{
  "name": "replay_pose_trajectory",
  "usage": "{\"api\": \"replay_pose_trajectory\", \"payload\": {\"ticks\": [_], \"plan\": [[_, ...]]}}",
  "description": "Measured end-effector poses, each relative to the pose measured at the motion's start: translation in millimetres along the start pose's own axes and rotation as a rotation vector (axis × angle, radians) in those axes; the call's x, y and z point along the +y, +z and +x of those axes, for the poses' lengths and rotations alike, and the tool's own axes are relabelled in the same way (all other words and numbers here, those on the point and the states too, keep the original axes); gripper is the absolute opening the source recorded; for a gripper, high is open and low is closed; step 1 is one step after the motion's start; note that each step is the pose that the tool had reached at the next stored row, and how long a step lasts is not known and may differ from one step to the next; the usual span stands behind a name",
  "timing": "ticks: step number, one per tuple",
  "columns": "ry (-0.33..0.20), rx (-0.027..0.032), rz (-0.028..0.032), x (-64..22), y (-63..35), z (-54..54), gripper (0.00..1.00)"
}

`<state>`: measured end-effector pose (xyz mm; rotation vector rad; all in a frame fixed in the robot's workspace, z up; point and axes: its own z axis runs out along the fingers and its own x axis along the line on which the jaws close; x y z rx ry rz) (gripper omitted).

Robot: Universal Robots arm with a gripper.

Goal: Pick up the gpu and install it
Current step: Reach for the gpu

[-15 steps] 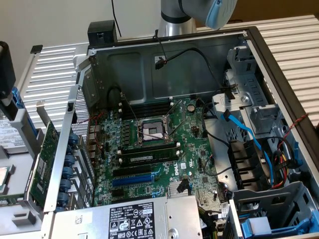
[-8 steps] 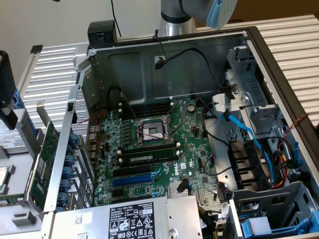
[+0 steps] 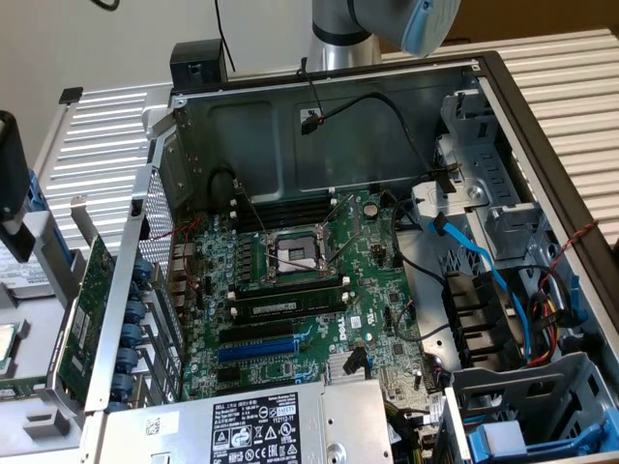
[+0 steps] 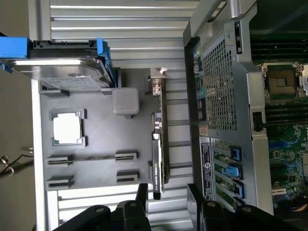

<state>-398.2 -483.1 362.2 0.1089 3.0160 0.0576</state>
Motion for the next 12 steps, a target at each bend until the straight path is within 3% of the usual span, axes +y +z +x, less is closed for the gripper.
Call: {"api": "replay_pose_trajectory", "payload": {"ticks": [3,5,7,12], "plan": [[-0.001,-0.024,0.0019,0.0,1.6,0.1,0.45],[-0.002,-0.0333,0.0017,-0.1,4.0,0.8,0.45],[-0.001,-0.0363,0.0016,-0.4,6.1,2.6,0.45],[-0.001,-0.037,0.0016,-0.5,9.9,3.1,0.45]]}}
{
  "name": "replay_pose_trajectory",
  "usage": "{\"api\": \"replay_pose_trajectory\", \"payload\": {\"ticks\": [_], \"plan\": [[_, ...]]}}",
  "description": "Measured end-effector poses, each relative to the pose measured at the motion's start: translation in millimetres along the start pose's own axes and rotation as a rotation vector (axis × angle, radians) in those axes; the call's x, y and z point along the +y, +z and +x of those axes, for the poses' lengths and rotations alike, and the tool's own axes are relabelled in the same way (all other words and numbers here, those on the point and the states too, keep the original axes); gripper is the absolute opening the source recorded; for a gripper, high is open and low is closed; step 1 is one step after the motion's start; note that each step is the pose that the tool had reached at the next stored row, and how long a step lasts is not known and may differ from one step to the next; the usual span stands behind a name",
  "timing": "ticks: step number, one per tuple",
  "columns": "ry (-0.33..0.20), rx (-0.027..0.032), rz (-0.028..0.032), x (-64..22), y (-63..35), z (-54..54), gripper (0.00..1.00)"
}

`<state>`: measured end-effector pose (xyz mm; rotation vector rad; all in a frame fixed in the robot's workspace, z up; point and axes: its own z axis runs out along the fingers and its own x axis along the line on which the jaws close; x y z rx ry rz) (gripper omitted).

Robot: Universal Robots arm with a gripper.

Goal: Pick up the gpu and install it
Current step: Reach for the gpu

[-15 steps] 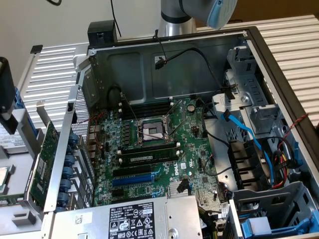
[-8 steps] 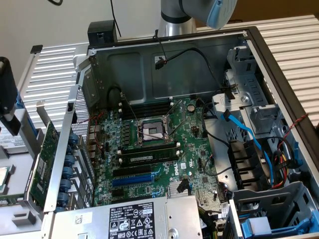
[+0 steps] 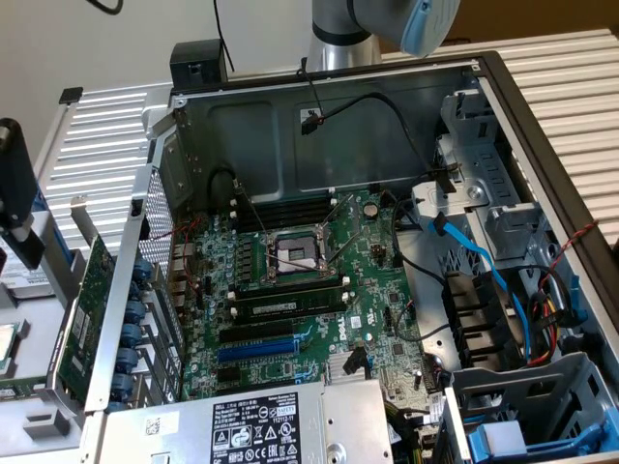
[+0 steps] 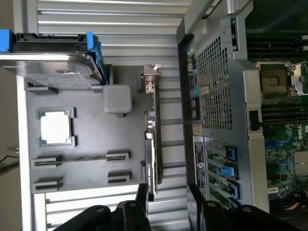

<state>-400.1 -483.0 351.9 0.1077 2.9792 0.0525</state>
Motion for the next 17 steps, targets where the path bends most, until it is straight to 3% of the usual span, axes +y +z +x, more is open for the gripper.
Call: {"api": "replay_pose_trajectory", "payload": {"ticks": [7,17], "plan": [[0.009,-0.0004,0.0015,-0.9,12.4,2.0,0.45],[0.06,-0.0031,0.0076,-2.4,27.4,4.3,0.47]]}}
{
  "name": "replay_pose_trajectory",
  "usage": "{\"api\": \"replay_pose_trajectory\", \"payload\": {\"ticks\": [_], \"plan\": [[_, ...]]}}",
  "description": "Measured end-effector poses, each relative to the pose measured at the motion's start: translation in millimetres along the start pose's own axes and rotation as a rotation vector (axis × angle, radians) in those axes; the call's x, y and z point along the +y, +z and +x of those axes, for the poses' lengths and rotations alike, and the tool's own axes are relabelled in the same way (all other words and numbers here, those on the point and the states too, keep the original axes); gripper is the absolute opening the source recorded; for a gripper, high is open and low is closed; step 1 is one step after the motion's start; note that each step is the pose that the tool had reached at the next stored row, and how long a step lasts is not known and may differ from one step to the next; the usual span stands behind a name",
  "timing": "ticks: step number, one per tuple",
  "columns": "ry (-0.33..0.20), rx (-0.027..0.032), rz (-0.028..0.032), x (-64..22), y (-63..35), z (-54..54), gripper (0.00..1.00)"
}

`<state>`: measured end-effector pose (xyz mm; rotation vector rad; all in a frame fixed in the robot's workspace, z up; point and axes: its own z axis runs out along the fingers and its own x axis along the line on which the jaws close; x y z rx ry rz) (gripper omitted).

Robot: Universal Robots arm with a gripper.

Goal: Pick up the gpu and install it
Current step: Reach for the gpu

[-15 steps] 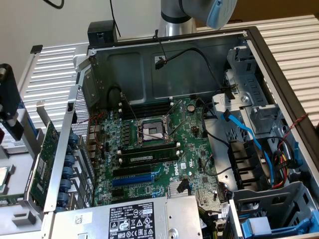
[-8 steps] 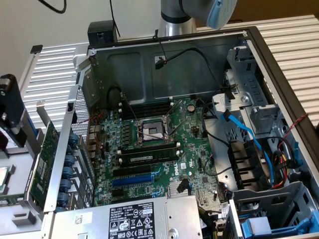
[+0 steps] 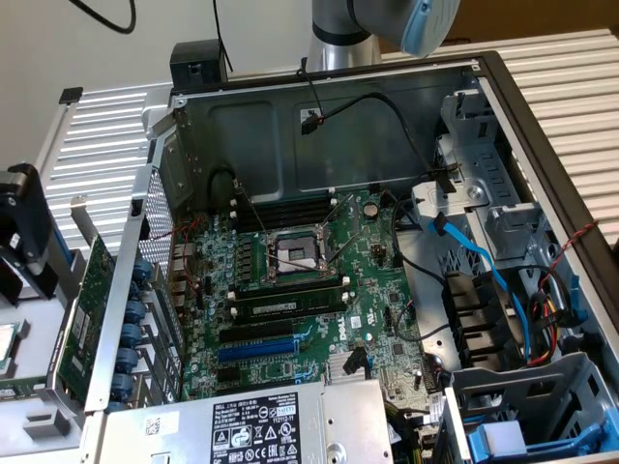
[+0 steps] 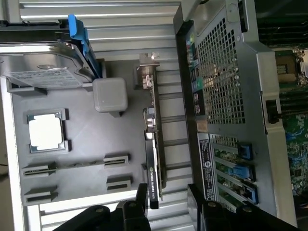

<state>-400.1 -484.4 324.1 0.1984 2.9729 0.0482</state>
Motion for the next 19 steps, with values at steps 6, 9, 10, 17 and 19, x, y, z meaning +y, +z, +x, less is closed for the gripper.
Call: {"api": "replay_pose_trajectory", "payload": {"ticks": [6,9,10,17,19], "plan": [[0.045,-0.0023,0.0068,-0.5,10.5,2.1,0.53],[0.064,-0.003,0.0099,-0.8,15.7,3.5,0.53],[0.07,-0.0032,0.011,-0.9,17.5,3.9,0.53],[0.092,-0.0083,0.0117,-1.1,27.5,5.8,0.53],[0.093,-0.011,0.0094,-0.7,29.5,6.2,0.53]]}}
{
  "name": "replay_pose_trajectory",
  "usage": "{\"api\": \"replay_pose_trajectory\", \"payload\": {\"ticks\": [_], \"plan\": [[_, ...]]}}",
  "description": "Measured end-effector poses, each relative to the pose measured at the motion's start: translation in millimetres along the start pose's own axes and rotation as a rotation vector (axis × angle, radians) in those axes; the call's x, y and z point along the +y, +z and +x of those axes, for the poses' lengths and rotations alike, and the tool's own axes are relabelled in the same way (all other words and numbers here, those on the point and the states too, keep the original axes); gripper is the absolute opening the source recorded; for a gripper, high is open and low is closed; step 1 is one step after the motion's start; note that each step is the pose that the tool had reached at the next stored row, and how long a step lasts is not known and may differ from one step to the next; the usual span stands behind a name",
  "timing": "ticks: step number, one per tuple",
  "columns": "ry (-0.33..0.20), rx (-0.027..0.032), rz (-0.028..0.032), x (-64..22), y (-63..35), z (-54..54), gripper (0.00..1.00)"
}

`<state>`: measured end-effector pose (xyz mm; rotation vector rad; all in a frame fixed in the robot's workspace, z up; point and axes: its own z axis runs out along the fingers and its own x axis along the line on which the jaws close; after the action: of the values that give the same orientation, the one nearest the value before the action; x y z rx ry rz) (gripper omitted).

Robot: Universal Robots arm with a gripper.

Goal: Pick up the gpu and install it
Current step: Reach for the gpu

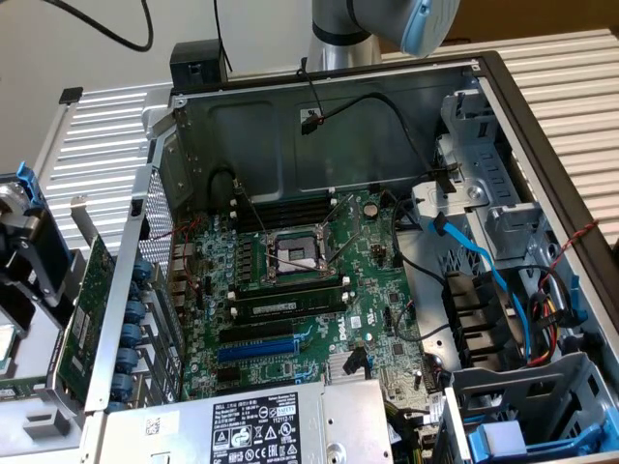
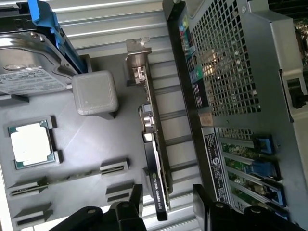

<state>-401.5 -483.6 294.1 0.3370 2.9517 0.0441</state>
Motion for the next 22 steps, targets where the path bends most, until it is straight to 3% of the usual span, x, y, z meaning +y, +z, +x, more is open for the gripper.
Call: {"api": "replay_pose_trajectory", "payload": {"ticks": [9,17,19,22], "plan": [[0.002,-0.0014,-0.0038,1.5,5.8,1.3,0.53],[0.005,0.0026,-0.0231,6.3,16.7,4.4,0.53],[0.005,-0.0024,-0.0245,7.7,18.6,5.3,0.53],[0.004,-0.026,-0.0294,8.6,19.5,6.5,0.53]]}}
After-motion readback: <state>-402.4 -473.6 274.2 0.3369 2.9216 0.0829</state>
